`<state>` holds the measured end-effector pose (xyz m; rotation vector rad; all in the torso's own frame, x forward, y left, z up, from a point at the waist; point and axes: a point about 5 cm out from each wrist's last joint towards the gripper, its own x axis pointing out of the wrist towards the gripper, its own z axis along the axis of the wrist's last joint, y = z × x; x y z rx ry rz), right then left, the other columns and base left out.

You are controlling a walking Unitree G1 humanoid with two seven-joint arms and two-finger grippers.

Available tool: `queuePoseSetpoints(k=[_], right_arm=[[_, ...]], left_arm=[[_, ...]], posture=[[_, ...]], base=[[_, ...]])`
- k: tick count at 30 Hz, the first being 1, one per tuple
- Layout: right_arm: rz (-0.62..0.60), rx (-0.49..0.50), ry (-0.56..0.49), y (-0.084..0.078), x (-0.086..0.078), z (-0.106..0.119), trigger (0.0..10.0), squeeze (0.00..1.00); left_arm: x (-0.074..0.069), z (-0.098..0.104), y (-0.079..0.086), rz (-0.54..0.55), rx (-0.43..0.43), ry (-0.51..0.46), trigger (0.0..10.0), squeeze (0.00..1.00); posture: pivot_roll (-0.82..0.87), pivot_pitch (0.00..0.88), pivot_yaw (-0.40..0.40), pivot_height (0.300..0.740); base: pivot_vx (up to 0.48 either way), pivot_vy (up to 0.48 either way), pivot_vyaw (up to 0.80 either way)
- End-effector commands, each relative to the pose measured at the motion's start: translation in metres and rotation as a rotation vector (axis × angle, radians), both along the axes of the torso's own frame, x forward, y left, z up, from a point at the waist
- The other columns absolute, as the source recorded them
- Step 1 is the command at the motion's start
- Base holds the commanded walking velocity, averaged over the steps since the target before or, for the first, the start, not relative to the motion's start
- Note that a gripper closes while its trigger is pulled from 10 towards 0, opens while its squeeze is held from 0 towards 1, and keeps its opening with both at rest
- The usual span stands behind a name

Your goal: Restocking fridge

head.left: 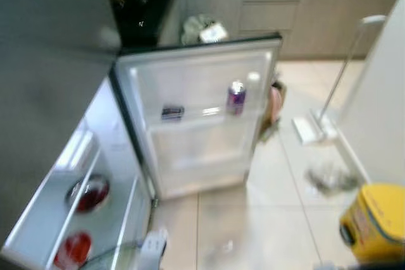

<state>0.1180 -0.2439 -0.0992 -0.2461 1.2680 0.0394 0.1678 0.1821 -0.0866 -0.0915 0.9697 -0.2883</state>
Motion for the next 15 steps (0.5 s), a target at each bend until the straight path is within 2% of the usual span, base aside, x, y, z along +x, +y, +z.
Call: queuePoseSetpoints(k=[1, 9, 14, 15], right_arm=[[0.002, 0.014, -0.009, 0.0058, 0.0023, -0.0008, 10.0, 0.00], [-0.008, 0.018, -0.016, 0.0053, 0.0027, -0.0005, 10.0, 0.00], [-0.006, 0.021, -0.033, 0.0062, 0.0049, 0.0000, 10.0, 0.00], [-0.008, 0.023, -0.035, 0.0068, 0.0054, 0.0001, 10.0, 0.00]], left_arm=[[-0.0136, -0.0057, 0.0029, -0.005, 0.013, 0.046, 10.0, 0.00], [-0.0144, -0.0060, 0.0021, -0.007, 0.010, 0.046, 10.0, 0.00], [-0.0145, -0.0058, 0.0003, -0.014, -0.008, 0.045, 10.0, 0.00], [-0.0146, -0.0058, -0.0003, -0.030, -0.008, 0.048, 10.0, 0.00]], posture=[[-0.04, 0.000, -0.009, 0.740], [-0.04, 0.000, -0.010, 0.740], [-0.04, 0.000, -0.011, 0.740], [-0.04, 0.000, -0.010, 0.740]], base=[[0.000, 0.000, -0.80], [0.000, 0.000, -0.80], [0.000, 0.000, 0.00], [0.000, -0.480, 0.00]])
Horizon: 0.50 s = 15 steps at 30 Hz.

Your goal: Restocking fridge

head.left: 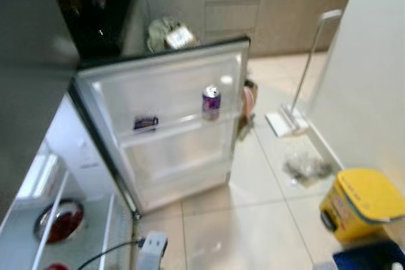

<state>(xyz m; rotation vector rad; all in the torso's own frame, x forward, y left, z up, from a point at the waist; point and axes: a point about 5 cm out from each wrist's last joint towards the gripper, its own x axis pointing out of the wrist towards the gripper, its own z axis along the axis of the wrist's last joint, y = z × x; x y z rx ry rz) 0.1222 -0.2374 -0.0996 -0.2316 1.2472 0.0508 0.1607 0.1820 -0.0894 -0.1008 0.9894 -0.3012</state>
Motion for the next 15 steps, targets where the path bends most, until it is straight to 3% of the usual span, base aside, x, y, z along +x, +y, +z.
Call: queuePoseSetpoints(k=[1, 9, 15], right_arm=[[-0.011, 0.005, -0.015, 0.0002, 0.0012, 0.0004, 10.0, 0.00], [-0.013, 0.011, -0.021, 0.0018, 0.0021, 0.0003, 10.0, 0.00], [-0.014, 0.013, -0.023, 0.0012, 0.0013, 0.0002, 10.0, 0.00]], left_arm=[[-0.0075, -0.0031, -0.0002, -0.021, 0.003, 0.027, 10.0, 0.00], [-0.0082, -0.0036, 0.0005, 0.003, 0.003, 0.034, 10.0, 0.00], [-0.0074, -0.0036, 0.0013, 0.031, 0.009, 0.031, 10.0, 0.00]], posture=[[-0.04, 0.000, -0.010, 0.740], [-0.04, 0.000, -0.012, 0.740], [-0.04, 0.000, -0.014, 0.740]], base=[[0.000, -0.480, 0.00], [0.000, -0.467, 0.00], [0.000, 0.000, 0.00]])
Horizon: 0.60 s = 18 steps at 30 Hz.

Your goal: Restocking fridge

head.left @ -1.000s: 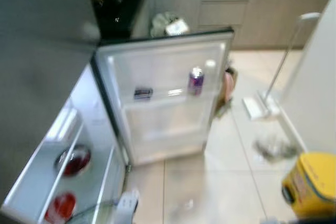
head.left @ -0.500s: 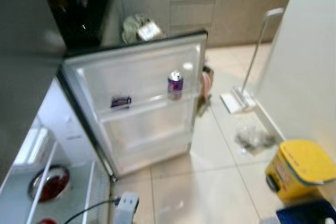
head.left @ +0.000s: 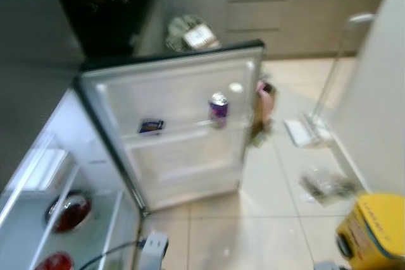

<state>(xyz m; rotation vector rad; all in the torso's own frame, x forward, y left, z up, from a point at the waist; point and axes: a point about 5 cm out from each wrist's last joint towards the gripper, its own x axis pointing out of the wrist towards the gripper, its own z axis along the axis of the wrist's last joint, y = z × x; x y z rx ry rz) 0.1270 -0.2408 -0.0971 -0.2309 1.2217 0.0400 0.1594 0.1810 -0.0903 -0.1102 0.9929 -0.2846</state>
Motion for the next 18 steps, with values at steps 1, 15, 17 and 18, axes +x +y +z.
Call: queuePoseSetpoints(k=[1, 15, 17, 18], right_arm=[[-0.009, 0.018, 0.003, 0.0044, -0.0037, -0.0022, 10.0, 0.00], [-0.009, 0.025, -0.001, 0.0042, -0.0038, -0.0021, 10.0, 0.00], [-0.010, 0.028, -0.005, 0.0046, -0.0035, -0.0020, 10.0, 0.00], [-0.011, 0.029, -0.007, 0.0047, -0.0033, -0.0020, 10.0, 0.00]], left_arm=[[-0.0058, -0.0025, 0.0021, 0.015, 0.006, 0.025, 10.0, 0.00], [-0.0064, -0.0029, 0.0023, -0.010, 0.021, 0.029, 10.0, 0.00], [-0.0084, -0.0039, 0.0038, 0.009, 0.035, 0.035, 10.0, 0.00], [-0.0090, -0.0043, 0.0050, 0.028, 0.044, 0.037, 10.0, 0.00]], posture=[[-0.04, 0.000, -0.014, 0.740], [-0.05, 0.000, -0.015, 0.740], [-0.05, 0.000, -0.013, 0.740], [-0.05, 0.000, -0.013, 0.740]], base=[[0.000, 0.000, 0.00], [0.000, -0.193, 0.00], [0.000, -0.471, 0.00], [0.000, 0.000, 0.00]])
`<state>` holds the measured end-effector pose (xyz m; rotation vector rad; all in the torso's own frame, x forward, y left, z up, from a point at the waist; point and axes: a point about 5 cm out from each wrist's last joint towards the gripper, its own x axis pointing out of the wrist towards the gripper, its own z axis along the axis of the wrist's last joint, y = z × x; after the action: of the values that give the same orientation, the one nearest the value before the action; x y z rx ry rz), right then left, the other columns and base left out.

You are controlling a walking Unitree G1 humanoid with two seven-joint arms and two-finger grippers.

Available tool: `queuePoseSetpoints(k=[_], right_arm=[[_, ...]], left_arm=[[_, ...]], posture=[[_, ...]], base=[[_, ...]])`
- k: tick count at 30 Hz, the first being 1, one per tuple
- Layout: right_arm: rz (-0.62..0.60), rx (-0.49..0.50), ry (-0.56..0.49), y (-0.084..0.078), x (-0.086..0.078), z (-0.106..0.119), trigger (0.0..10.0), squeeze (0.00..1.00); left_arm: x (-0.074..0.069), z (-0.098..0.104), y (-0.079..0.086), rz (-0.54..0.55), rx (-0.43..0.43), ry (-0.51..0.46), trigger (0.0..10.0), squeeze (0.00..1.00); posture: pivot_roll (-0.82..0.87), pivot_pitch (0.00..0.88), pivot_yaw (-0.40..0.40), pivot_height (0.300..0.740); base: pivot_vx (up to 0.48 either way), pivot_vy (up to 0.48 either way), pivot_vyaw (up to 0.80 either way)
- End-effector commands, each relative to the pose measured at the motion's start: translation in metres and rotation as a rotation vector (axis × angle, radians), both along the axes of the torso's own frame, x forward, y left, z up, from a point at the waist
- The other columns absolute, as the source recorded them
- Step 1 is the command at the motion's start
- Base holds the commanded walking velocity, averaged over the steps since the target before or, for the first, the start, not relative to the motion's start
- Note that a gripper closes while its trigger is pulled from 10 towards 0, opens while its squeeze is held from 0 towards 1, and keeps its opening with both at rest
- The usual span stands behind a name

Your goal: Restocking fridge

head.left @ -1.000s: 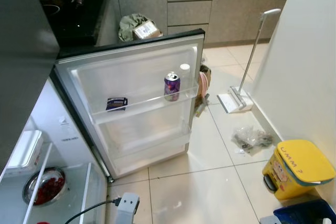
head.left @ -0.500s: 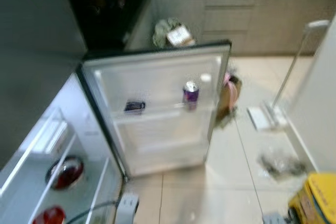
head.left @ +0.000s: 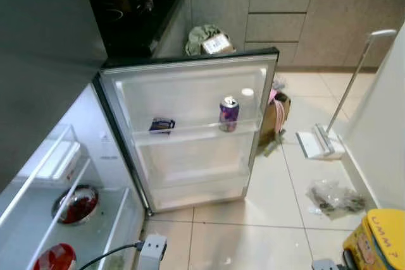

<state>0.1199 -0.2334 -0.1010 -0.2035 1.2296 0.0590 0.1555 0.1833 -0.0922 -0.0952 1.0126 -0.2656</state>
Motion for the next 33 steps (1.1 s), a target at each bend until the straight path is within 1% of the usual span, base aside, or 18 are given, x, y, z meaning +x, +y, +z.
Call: queuePoseSetpoints(k=[1, 2, 4, 5, 7, 8, 12, 14, 15, 19, 23, 27, 31, 33], right_arm=[[-0.010, -0.002, -0.016, -0.003, 0.004, 0.002, 10.0, 0.00], [-0.011, 0.000, -0.022, -0.003, 0.004, 0.002, 10.0, 0.00], [-0.013, 0.011, -0.052, -0.003, 0.009, 0.004, 10.0, 0.00], [-0.013, 0.011, -0.052, -0.003, 0.009, 0.004, 10.0, 0.00], [0.002, 0.019, -0.089, 0.000, 0.016, 0.006, 10.0, 0.00], [0.002, 0.019, -0.089, 0.000, 0.016, 0.006, 10.0, 0.00], [0.076, 0.038, -0.152, 0.010, 0.033, 0.011, 10.0, 0.00], [0.088, 0.074, -0.167, 0.014, 0.037, 0.012, 10.0, 0.00], [0.107, 0.064, -0.165, 0.014, 0.039, 0.013, 10.0, 0.00], [0.110, 0.062, -0.161, 0.014, 0.043, 0.014, 10.0, 0.00], [0.089, 0.069, -0.157, 0.013, 0.041, 0.013, 10.0, 0.00], [0.067, 0.060, -0.133, 0.011, 0.031, 0.010, 10.0, 0.00], [0.040, 0.062, -0.109, 0.010, 0.022, 0.006, 10.0, 0.00], [0.041, 0.064, -0.106, 0.010, 0.020, 0.006, 10.0, 0.00]], left_arm=[[-0.005, -0.002, 0.003, 0.021, 0.021, 0.019, 10.0, 0.00], [-0.005, -0.002, 0.003, 0.041, 0.020, 0.018, 10.0, 0.00], [-0.006, -0.003, 0.005, 0.046, 0.042, 0.018, 10.0, 0.00], [-0.006, -0.003, 0.005, 0.046, 0.042, 0.018, 10.0, 0.00], [-0.008, -0.003, 0.007, 0.055, 0.055, 0.024, 10.0, 0.00], [-0.008, -0.003, 0.007, 0.055, 0.055, 0.024, 10.0, 0.00], [-0.009, -0.004, 0.011, 0.076, 0.067, 0.032, 10.0, 0.00], [-0.009, -0.004, 0.012, 0.074, 0.070, 0.033, 10.0, 0.00], [-0.010, -0.004, 0.012, 0.070, 0.070, 0.034, 10.0, 0.00], [-0.010, -0.004, 0.011, 0.062, 0.072, 0.036, 10.0, 0.00], [-0.011, -0.005, 0.010, 0.053, 0.077, 0.041, 10.0, 0.00], [-0.012, -0.005, 0.009, 0.037, 0.084, 0.048, 10.0, 0.00], [-0.012, -0.005, 0.009, 0.033, 0.084, 0.047, 10.0, 0.00], [-0.012, -0.005, 0.009, 0.032, 0.084, 0.047, 10.0, 0.00]], posture=[[-0.05, 0.000, -0.013, 0.740], [-0.05, 0.000, -0.013, 0.740], [-0.05, 0.000, -0.012, 0.740], [-0.05, 0.000, -0.012, 0.740], [-0.05, 0.000, -0.012, 0.740], [-0.05, 0.000, -0.012, 0.740], [-0.05, 0.000, -0.008, 0.740], [-0.05, 0.000, -0.006, 0.740], [-0.05, 0.000, -0.007, 0.740], [-0.04, 0.000, -0.005, 0.740], [-0.04, 0.000, -0.002, 0.740], [-0.04, 0.000, -0.002, 0.740], [-0.04, 0.000, 0.000, 0.740], [-0.04, 0.000, 0.000, 0.740]], base=[[0.000, 0.000, 0.00], [0.000, 0.000, 0.00], [0.000, 0.000, 0.00], [0.000, 0.000, 0.00], [0.000, 0.000, 0.00], [0.000, 0.000, 0.00], [0.000, 0.000, 0.00], [0.000, 0.000, 0.00], [0.000, 0.000, 0.78], [0.000, 0.000, 0.79], [0.000, 0.000, 0.79], [0.000, 0.000, 0.79], [0.000, 0.000, 0.00], [0.000, 0.000, 0.00]])
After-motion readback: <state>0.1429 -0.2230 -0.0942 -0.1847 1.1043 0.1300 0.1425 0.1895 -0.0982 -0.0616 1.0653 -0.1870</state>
